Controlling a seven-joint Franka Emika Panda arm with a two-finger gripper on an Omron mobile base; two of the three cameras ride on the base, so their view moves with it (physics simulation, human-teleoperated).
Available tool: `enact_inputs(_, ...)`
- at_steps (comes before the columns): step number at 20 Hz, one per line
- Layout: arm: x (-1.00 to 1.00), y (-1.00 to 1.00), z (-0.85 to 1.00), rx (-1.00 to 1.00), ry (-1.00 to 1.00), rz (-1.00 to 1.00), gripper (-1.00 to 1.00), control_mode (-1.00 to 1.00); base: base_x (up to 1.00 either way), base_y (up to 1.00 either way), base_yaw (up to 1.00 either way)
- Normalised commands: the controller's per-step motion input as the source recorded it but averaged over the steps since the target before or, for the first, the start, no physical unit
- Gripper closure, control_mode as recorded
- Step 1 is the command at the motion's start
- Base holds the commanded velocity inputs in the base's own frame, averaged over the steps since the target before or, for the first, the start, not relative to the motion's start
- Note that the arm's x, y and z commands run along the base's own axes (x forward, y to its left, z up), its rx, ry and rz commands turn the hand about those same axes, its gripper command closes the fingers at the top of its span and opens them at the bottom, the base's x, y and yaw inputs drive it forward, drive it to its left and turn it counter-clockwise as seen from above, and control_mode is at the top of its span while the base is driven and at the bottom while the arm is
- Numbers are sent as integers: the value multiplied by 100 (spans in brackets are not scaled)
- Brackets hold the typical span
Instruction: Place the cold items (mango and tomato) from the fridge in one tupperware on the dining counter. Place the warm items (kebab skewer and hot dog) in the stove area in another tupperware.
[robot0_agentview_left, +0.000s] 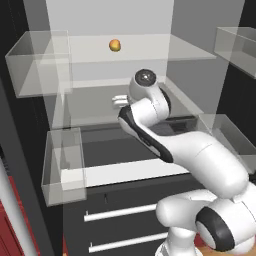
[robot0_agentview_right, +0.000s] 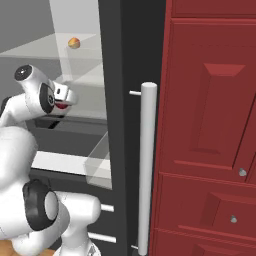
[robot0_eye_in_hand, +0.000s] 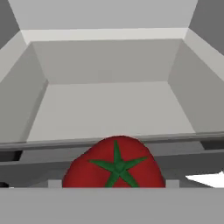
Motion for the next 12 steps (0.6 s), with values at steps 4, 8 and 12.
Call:
enact_inputs(4,-100,-23,47,0,10,-3,100,-100,0,0,0)
enact_inputs(8,-100,-25,34,0,10,-9,100,-100,0,0,0)
enact_inputs(12,-100,-24,12,0,12,-12,100,-100,0,0,0)
